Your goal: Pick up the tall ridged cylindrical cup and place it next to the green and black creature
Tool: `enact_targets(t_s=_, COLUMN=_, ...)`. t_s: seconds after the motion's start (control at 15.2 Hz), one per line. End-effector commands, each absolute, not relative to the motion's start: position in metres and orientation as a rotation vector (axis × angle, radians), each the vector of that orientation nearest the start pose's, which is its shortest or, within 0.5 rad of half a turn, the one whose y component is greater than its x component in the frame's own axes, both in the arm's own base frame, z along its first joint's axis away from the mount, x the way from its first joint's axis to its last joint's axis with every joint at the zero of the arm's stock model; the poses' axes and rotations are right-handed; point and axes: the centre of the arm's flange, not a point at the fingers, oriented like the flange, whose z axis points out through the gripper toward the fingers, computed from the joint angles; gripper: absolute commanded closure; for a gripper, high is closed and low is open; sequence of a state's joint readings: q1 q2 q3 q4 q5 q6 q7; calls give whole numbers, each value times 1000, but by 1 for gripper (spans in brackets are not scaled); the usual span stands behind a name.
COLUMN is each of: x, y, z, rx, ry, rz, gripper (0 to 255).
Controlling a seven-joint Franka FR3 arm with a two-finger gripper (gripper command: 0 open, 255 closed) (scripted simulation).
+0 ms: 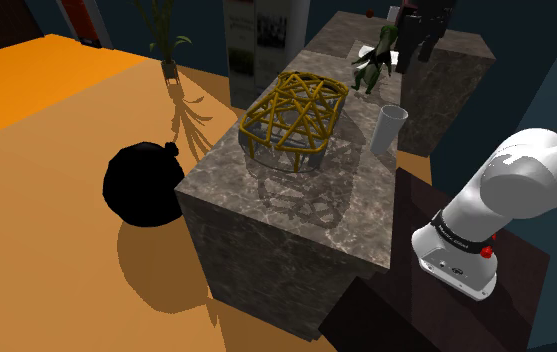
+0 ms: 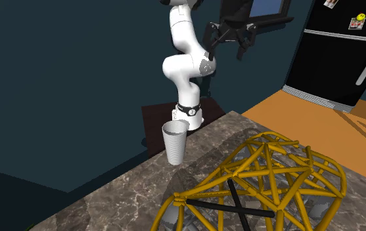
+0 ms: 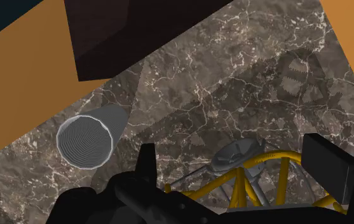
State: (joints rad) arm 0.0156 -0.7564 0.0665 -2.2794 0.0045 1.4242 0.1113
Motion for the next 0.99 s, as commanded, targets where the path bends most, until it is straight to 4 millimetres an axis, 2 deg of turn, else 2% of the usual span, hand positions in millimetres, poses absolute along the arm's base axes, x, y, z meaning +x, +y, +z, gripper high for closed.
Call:
enact_targets(t_s=0.0, x=299, y=32, z=604, rx=-3187, ry=78, rz=153, gripper=0)
enact_targets(t_s=0.92, x=319, y=-67, z=456, rx=-3212, ry=191, rz=-12, gripper=0)
